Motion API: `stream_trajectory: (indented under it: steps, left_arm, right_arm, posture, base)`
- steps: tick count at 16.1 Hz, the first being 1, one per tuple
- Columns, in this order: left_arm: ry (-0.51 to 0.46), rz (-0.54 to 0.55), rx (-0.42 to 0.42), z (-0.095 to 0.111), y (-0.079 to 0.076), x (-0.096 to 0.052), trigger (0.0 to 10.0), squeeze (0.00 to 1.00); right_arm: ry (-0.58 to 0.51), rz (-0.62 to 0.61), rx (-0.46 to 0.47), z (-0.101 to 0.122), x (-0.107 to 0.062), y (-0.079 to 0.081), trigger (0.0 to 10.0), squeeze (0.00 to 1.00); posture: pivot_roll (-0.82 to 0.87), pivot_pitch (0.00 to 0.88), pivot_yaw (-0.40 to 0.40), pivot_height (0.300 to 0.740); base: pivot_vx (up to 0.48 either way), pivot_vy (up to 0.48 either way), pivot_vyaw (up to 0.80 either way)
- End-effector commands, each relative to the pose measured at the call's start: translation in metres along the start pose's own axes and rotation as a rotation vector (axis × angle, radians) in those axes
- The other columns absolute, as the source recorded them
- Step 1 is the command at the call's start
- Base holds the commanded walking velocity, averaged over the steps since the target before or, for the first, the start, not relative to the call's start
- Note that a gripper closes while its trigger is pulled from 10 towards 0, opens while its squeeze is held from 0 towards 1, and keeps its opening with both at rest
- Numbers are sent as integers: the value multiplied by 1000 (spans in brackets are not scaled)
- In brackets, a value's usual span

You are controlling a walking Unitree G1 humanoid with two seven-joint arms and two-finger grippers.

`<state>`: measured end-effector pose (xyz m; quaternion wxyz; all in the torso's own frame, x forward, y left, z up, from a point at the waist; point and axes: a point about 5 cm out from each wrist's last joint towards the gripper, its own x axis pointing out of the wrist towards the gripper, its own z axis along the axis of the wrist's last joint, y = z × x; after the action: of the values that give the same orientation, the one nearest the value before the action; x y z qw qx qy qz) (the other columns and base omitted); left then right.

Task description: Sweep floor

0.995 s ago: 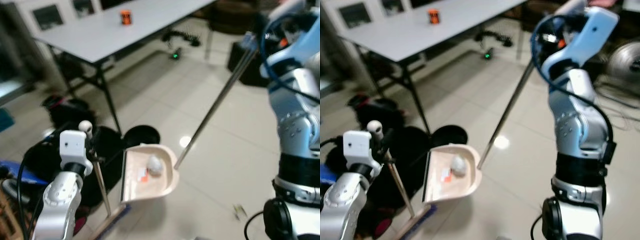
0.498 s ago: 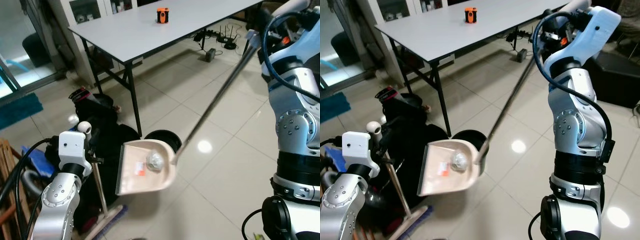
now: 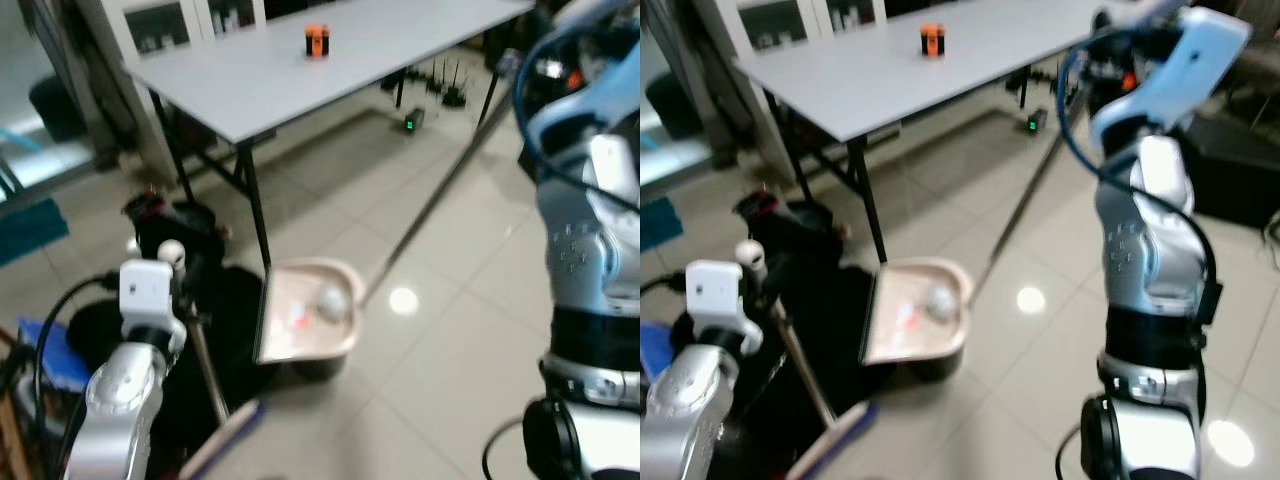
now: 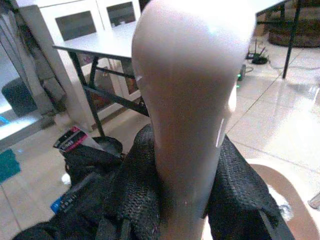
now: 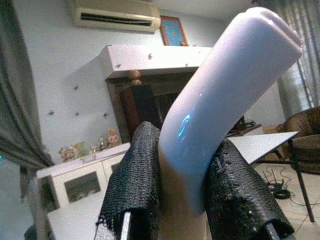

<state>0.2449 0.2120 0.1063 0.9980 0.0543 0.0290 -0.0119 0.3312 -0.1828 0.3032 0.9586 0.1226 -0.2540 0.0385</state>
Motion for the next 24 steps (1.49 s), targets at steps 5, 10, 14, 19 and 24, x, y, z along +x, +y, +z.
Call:
stream_trajectory:
  steps: [5, 10, 14, 19, 24]
  left_arm:
    - [-18, 8, -30, 6, 0, 1, 10000, 0]
    - [-4, 5, -30, 4, -1, -1, 10000, 0]
    - [6, 9, -32, 3, -2, -5, 10000, 0]
    - [12, 15, -26, 3, 0, -8, 10000, 0]
    - [10, 16, -22, 3, 0, -9, 10000, 0]
  right_arm:
    - [-117, -12, -31, 11, 6, 5, 10000, 0]
    - [-132, -8, -88, -3, 8, 12, 10000, 0]
    - [-187, 43, -169, -11, 13, 28, 10000, 0]
    - [-244, 239, -282, -32, 7, 66, 10000, 0]
    - [-314, 431, -295, -48, -14, 110, 10000, 0]
  posture:
    - [68, 0, 69, 740]
    - [74, 4, 72, 740]
    - [92, 10, 66, 740]
    - [105, 12, 65, 740]
    - [116, 4, 64, 740]
  base:
    - [224, 0, 0]
    - [0, 0, 0]
    - [0, 0, 0]
    - [0, 0, 0]
    - [0, 0, 0]
